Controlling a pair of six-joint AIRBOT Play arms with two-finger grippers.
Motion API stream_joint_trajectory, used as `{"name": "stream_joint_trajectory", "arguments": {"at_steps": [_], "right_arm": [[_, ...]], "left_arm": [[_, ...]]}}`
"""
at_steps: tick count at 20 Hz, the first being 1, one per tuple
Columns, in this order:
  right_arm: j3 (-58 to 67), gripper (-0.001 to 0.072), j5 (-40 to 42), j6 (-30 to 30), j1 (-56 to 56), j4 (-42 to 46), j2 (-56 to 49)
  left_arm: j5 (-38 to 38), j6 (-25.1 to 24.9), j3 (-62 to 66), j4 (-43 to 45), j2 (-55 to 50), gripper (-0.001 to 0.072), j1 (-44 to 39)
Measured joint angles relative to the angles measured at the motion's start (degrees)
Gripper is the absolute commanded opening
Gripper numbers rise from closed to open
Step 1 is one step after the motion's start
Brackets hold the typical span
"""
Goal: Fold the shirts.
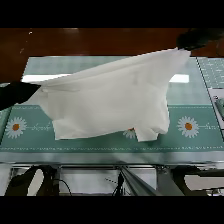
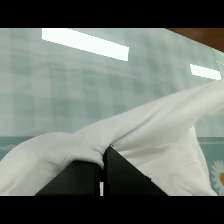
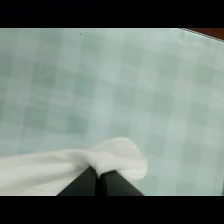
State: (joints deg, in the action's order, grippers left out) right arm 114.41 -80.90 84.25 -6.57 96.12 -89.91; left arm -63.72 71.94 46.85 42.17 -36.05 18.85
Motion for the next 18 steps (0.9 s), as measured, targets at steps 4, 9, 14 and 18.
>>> {"name": "stream_joint_trajectory", "arguments": {"at_steps": [4,9,14,18], "right_arm": [[0.0,0.0029,10.4,0.0,0.0,-4.0,-5.0],[0.0,0.0030,13.6,0.0,0.0,-5.9,-11.4],[0.2,0.0410,9.6,1.9,0.1,-4.5,-16.4],[1.3,0.0487,3.8,1.3,1.1,0.7,-14.8]], "left_arm": [[9.0,-7.7,-1.8,0.4,-12.7,0.0026,-1.4],[15.1,-10.5,-2.3,-0.1,-26.5,0.0026,-2.5],[16.7,-10.4,-2.0,0.0,-33.0,0.0549,-2.6],[10.6,-8.9,2.3,0.0,-34.0,0.0564,0.9]]}}
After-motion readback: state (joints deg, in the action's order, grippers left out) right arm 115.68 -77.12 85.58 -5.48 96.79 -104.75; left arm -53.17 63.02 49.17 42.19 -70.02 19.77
